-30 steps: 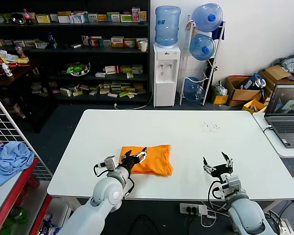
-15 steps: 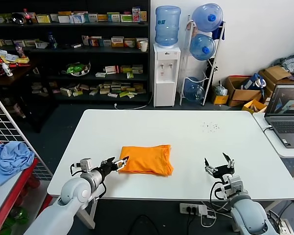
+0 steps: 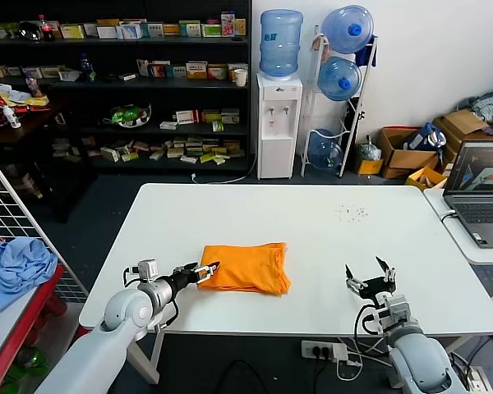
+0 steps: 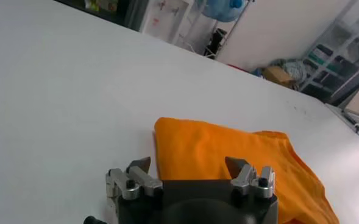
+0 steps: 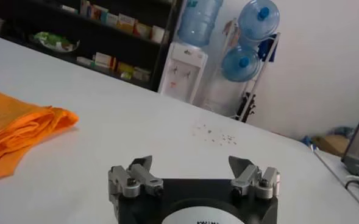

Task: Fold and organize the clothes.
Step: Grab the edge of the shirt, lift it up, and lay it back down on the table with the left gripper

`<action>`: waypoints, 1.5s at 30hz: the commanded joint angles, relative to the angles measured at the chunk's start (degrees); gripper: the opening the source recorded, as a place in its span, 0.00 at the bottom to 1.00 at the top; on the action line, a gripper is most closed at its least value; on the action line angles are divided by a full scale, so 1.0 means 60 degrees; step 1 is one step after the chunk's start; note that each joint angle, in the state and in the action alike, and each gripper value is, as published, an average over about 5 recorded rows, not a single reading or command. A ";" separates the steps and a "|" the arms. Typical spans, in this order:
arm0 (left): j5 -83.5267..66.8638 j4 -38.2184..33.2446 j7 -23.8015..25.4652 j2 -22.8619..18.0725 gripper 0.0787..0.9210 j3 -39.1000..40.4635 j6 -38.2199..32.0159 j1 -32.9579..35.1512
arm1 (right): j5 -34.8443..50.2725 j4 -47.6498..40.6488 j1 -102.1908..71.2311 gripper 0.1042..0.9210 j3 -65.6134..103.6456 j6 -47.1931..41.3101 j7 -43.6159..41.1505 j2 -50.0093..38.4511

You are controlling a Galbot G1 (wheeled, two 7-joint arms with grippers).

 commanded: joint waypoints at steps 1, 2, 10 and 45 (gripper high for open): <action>0.0438 0.0630 0.0340 -0.0235 0.88 0.0251 0.0125 -0.0363 | 0.0080 0.0057 0.0061 0.88 -0.0003 -0.0078 0.0032 0.0023; 0.0462 0.0616 0.0325 -0.0257 0.88 0.0263 0.0122 -0.0366 | 0.0099 0.0072 0.0084 0.88 -0.0015 -0.0104 0.0044 0.0036; 0.0521 0.0343 0.0259 -0.0276 0.77 0.0257 0.0042 -0.0243 | 0.0111 0.0164 0.0089 0.88 -0.0076 -0.0136 0.0073 0.0049; 0.2044 -0.0510 -0.1286 0.3916 0.06 -0.1404 0.0198 0.0535 | -0.0100 0.0680 0.0135 0.88 -0.0716 -0.0116 0.0178 0.0172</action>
